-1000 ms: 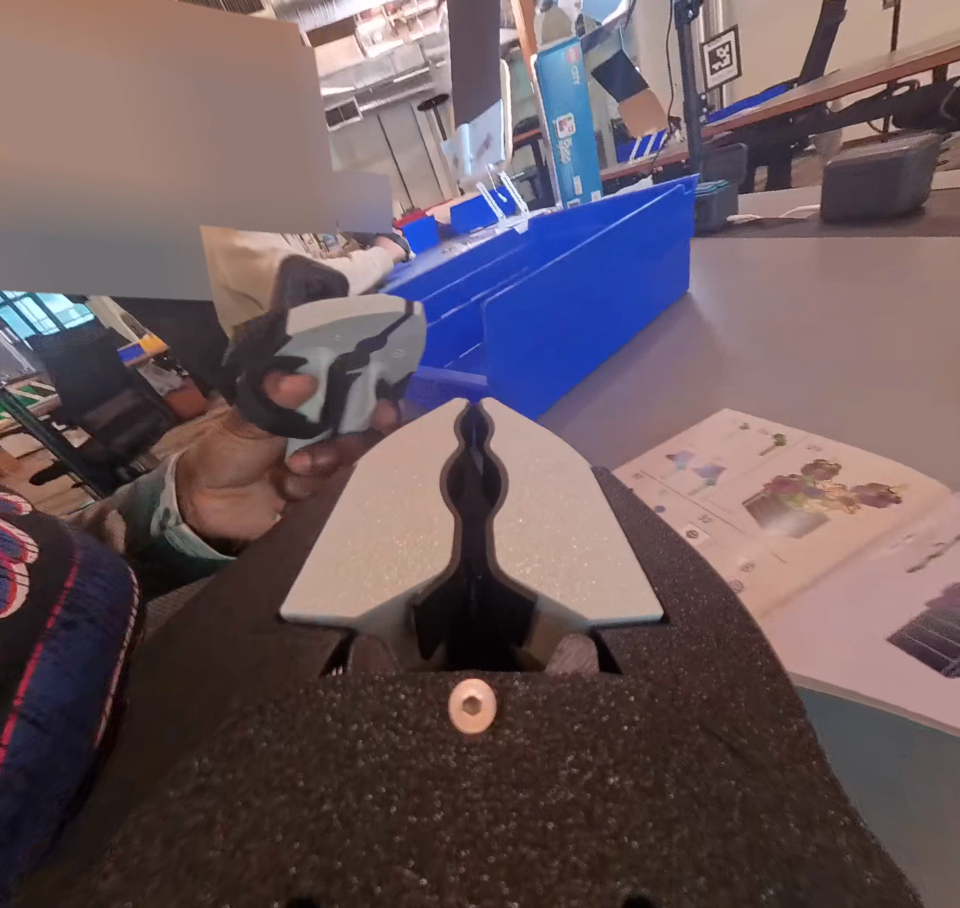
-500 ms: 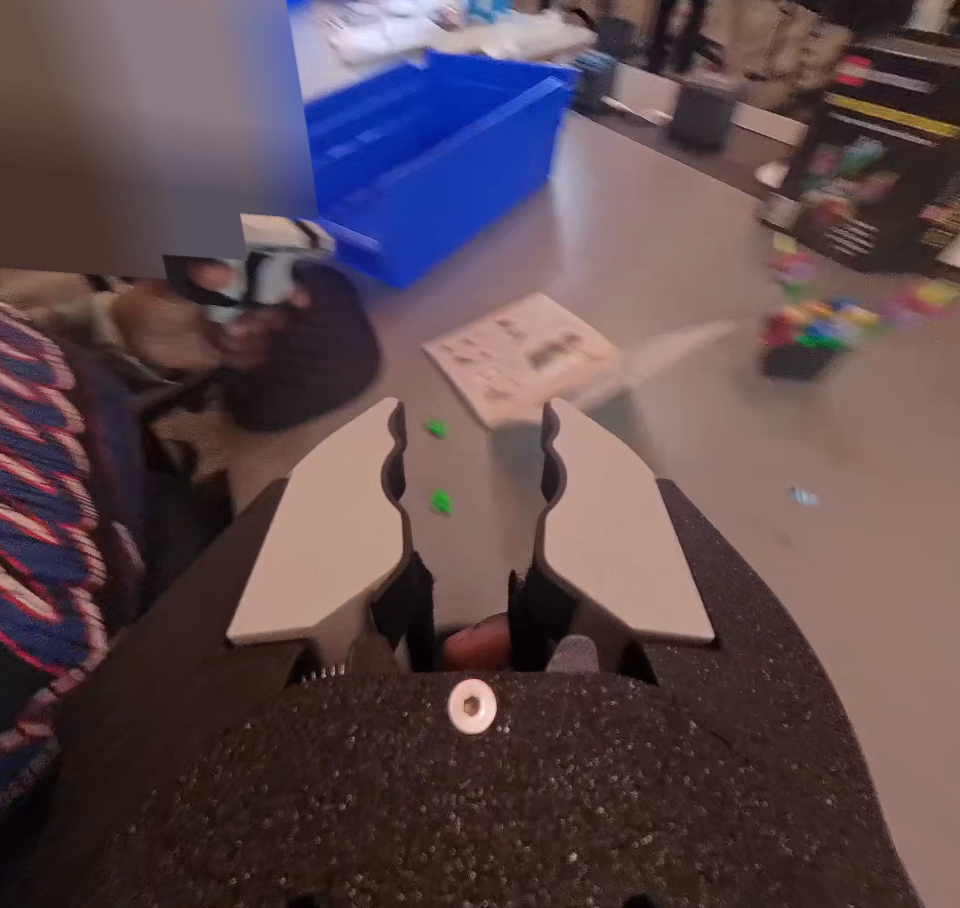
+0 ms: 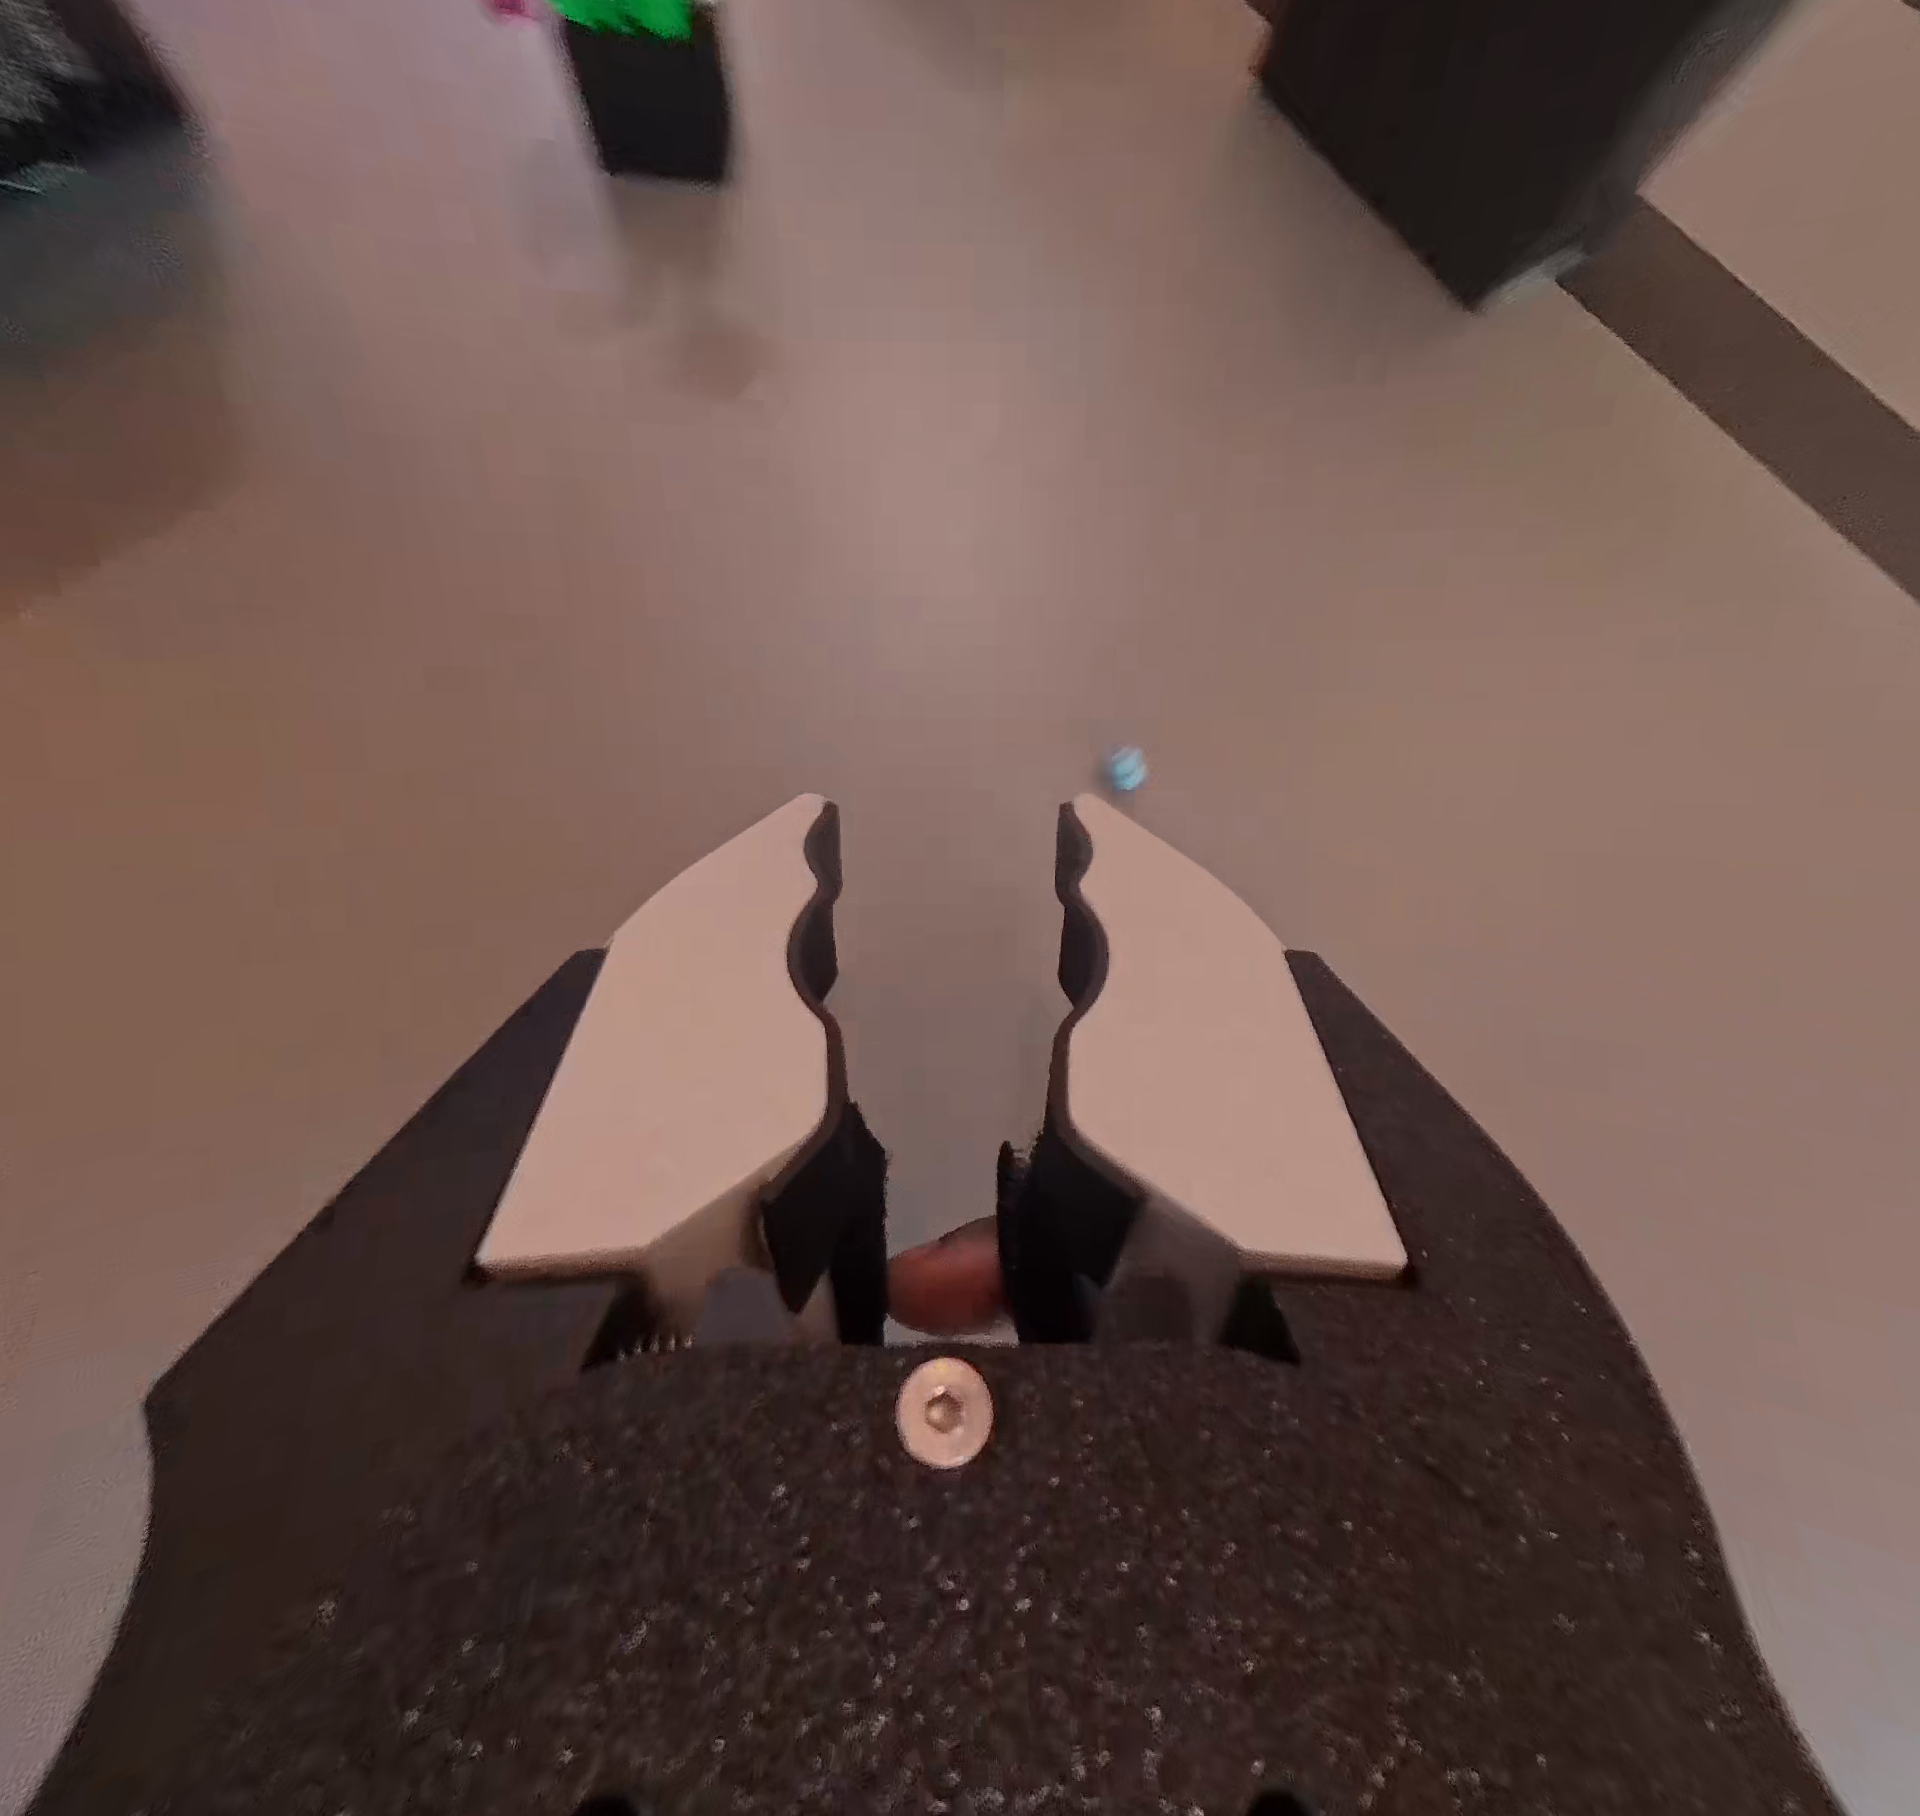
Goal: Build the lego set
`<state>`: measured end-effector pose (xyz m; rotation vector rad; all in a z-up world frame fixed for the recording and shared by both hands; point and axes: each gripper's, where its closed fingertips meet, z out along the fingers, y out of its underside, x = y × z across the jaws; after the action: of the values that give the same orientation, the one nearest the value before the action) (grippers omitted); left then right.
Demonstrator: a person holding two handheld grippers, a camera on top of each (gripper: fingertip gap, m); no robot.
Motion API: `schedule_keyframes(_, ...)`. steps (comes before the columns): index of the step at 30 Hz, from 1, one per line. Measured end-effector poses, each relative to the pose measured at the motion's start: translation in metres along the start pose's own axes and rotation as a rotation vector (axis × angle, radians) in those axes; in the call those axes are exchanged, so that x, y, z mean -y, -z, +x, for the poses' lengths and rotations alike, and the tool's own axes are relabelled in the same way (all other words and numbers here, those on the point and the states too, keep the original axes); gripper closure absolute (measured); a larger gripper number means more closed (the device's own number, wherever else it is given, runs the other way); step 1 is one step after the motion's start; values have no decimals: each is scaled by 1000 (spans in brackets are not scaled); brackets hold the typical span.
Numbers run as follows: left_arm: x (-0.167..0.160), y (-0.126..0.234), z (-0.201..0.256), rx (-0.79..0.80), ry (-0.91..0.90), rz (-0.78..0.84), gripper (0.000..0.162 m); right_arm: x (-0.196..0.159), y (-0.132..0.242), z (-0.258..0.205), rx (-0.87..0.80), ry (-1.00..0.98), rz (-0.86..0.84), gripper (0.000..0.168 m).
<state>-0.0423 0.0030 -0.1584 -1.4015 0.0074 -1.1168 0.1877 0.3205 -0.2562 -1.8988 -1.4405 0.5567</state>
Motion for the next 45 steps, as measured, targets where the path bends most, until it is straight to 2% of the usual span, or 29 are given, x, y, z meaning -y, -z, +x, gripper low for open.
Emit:
schedule_keyframes(5,4,3,-2,-9,30,28,149,-22,-7,55,-42,-82,-73,134)
schedule_keyframes(7,5,3,-1,-14,32,35,149,-39,-6,62,-11,-122,-122,145)
schedule_keyframes(9,4,3,0,-18,30,32,149,-45,-3,66,-2,-133,-85,164)
schedule_keyframes(12,3,2,0,-20,27,21,149,-49,0,64,-8,-145,-4,168)
schedule_keyframes(20,1,1,2,-37,31,7,149,-50,7,66,-113,-122,40,163)
schedule_keyframes(23,2,2,2,-39,26,14,149,-48,29,74,-151,-170,105,155)
schedule_keyframes(26,3,3,3,-44,29,22,149,-67,52,80,-163,-209,43,144)
schedule_keyframes(31,1,2,3,-53,42,13,148,-82,73,71,-53,-120,-46,136)
schedule_keyframes(37,-2,0,1,-49,46,-14,148,-89,65,70,89,60,-171,134)
schedule_keyframes(41,-3,0,0,-43,48,-17,148,-86,52,69,192,38,-22,134)
schedule_keyframes(45,-4,-1,-3,-19,49,-28,149,-90,49,74,220,48,49,143)
